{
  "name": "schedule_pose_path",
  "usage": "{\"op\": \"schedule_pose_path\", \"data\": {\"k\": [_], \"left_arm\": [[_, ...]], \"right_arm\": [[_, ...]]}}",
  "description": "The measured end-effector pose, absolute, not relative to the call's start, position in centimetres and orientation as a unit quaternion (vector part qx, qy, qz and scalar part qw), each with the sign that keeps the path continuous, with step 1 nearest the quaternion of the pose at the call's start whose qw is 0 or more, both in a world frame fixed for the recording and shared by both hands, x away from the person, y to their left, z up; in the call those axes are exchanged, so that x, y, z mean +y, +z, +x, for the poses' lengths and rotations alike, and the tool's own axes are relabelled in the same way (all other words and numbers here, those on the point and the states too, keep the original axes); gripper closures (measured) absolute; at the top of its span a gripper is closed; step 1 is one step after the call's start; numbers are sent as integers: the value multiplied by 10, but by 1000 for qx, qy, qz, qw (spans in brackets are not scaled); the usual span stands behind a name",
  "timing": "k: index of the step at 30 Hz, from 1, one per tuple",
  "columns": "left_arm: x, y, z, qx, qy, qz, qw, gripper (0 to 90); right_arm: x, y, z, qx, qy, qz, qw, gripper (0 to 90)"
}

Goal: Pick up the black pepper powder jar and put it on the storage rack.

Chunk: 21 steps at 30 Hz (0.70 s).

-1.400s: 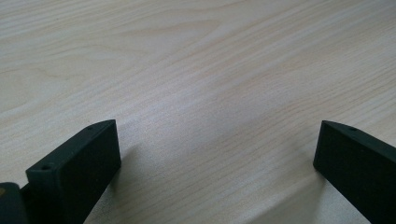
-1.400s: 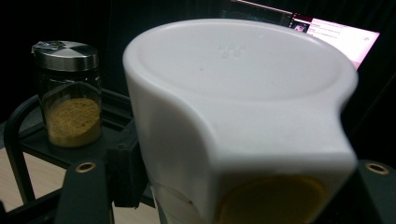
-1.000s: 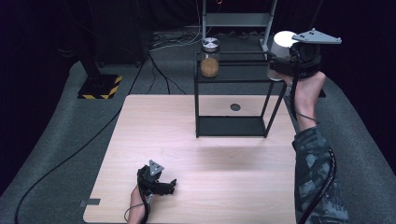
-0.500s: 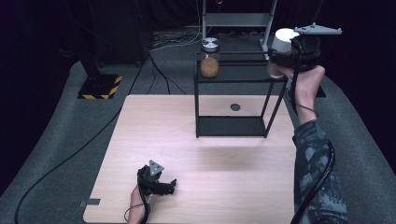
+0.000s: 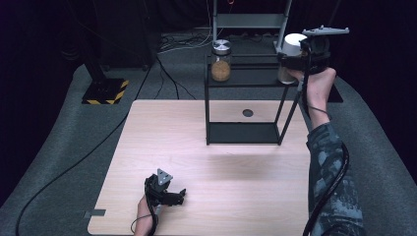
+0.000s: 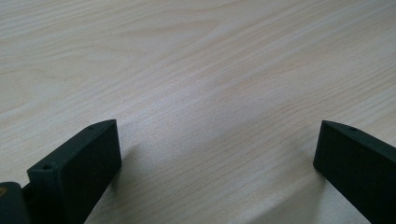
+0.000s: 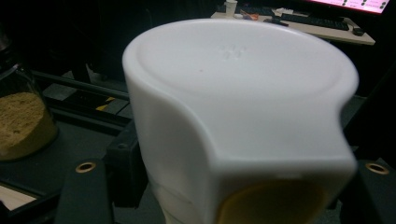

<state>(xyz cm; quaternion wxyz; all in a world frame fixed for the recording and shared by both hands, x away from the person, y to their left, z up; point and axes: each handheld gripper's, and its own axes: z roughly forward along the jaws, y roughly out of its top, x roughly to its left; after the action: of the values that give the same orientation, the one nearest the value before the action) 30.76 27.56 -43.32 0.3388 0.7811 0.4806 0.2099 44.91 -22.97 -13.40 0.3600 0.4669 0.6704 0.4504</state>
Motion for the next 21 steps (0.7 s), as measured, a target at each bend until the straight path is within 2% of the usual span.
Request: {"op": "schedule_pose_path", "data": {"k": [21], "left_arm": [[276,-433,308,478,210,783,338,4]], "right_arm": [[-232,-149,461,648,468,480,360,299]]}}
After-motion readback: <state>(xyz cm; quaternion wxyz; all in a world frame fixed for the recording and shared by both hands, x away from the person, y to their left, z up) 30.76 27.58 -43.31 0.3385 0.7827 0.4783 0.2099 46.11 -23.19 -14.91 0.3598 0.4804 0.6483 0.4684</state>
